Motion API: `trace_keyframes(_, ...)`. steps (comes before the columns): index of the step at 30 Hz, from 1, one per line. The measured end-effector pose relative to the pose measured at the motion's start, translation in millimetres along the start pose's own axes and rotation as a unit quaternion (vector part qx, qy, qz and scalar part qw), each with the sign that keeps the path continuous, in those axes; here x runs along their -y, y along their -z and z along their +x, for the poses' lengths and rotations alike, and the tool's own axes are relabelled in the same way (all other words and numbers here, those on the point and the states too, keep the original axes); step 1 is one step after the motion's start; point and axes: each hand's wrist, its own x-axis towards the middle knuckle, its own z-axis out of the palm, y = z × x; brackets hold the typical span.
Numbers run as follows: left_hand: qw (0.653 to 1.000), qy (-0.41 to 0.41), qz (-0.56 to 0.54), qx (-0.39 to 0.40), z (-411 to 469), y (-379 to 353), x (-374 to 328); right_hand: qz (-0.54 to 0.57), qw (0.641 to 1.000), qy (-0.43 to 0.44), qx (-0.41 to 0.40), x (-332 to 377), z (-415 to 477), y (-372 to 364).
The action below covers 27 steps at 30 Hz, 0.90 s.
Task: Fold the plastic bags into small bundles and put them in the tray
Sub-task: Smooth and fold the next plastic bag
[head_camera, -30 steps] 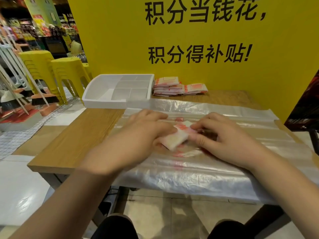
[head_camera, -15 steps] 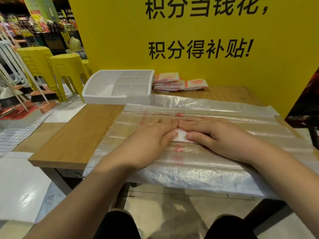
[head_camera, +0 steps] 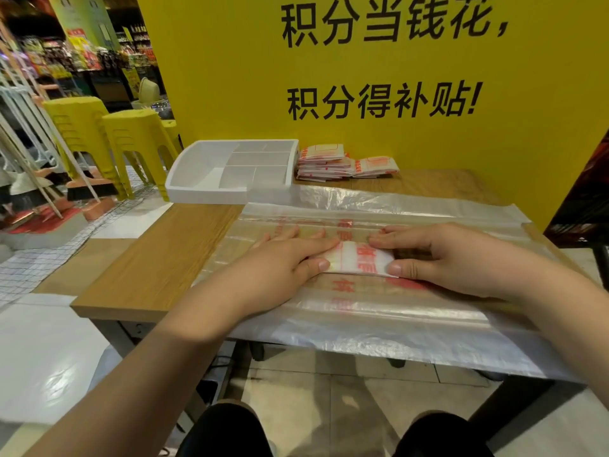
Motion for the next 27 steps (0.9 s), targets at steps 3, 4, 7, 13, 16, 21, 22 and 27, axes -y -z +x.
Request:
trace_keyframes(3, 0.996, -0.006, -0.013, -0.087, -1.0, 0.4, -1.6, 0.033, 0.999, -0.016, -0.012, 6.8, 0.4, 4.3)
trace_keyframes(4, 0.994, -0.004, -0.018, -0.104, -0.5, 1.7, -1.9, 0.043, 0.999, -0.018, -0.009, 9.2, 0.9, 6.0)
trace_keyframes(7, 0.992, -0.002, -0.047, -0.116, 1.4, 8.1, -4.4, 0.090, 0.996, -0.024, -0.013, 15.0, 4.0, 10.3)
trace_keyframes(13, 0.963, -0.008, -0.203, -0.175, 14.2, 16.8, -8.3, 0.269, 0.960, -0.034, -0.076, 21.9, 11.9, 9.6)
trace_keyframes(16, 0.945, 0.000, -0.273, -0.182, 25.9, 27.6, -14.2, 0.337, 0.934, -0.048, -0.110, 15.1, 19.4, 15.3)
trace_keyframes(21, 0.921, -0.025, -0.337, -0.193, 73.9, 48.2, -28.9, 0.310, 0.936, -0.097, -0.135, -13.5, 43.2, 42.6)
trace_keyframes(22, 0.922, -0.025, -0.333, -0.195, 89.3, 50.9, -32.0, 0.321, 0.927, -0.110, -0.160, -21.9, 51.4, 50.9)
trace_keyframes(27, 0.961, -0.070, -0.050, -0.262, 171.4, 58.1, -33.3, 0.330, 0.859, -0.228, -0.317, -74.4, 104.0, 83.6)
